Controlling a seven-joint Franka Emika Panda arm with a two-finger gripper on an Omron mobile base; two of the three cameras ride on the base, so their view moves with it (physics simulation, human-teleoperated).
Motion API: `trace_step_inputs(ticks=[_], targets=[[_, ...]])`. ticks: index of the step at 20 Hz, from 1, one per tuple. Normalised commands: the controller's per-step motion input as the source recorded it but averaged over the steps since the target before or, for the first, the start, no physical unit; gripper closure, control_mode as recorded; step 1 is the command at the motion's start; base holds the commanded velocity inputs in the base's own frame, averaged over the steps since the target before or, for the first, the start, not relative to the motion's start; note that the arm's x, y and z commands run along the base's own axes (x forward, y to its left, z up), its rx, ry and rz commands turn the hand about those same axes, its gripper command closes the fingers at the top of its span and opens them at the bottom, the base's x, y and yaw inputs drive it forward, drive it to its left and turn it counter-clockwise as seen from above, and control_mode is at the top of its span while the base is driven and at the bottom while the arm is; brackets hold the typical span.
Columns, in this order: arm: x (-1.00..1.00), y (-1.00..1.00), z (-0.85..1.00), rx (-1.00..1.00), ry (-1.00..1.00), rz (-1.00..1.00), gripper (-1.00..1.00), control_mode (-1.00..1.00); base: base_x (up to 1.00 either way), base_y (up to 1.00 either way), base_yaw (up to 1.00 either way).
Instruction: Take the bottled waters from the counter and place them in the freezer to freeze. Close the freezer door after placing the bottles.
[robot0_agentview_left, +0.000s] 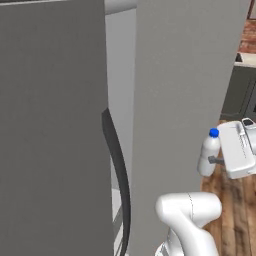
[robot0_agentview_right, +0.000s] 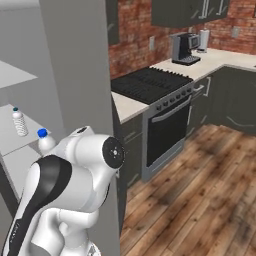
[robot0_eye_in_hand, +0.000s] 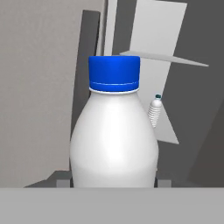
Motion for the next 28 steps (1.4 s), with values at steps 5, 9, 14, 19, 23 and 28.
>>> trace_step_inputs(ticks=[5,9,14,19,23,28], targets=[[0.0,0.0,0.0,0.0,0.0,0.0,1.0,1.0,0.11,0.26,-0.07],[0.0,0.0,0.0,0.0,0.0,0.0,1.0,1.0,0.17,0.31,-0.09],[0.0,0.0,0.0,0.0,0.0,0.0,1.0,1.0,0.12,0.5,-0.05],[0.0,0.0,0.0,0.0,0.0,0.0,1.0,1.0,0.06,0.51,-0.01],[0.08,0.52,0.0,0.0,0.0,0.0,1.0,-1.0,0.0,0.0,0.0],[0.11,0.88,-0.03,0.0,0.0,0.0,1.0,-1.0,0.0,0.0,0.0]])
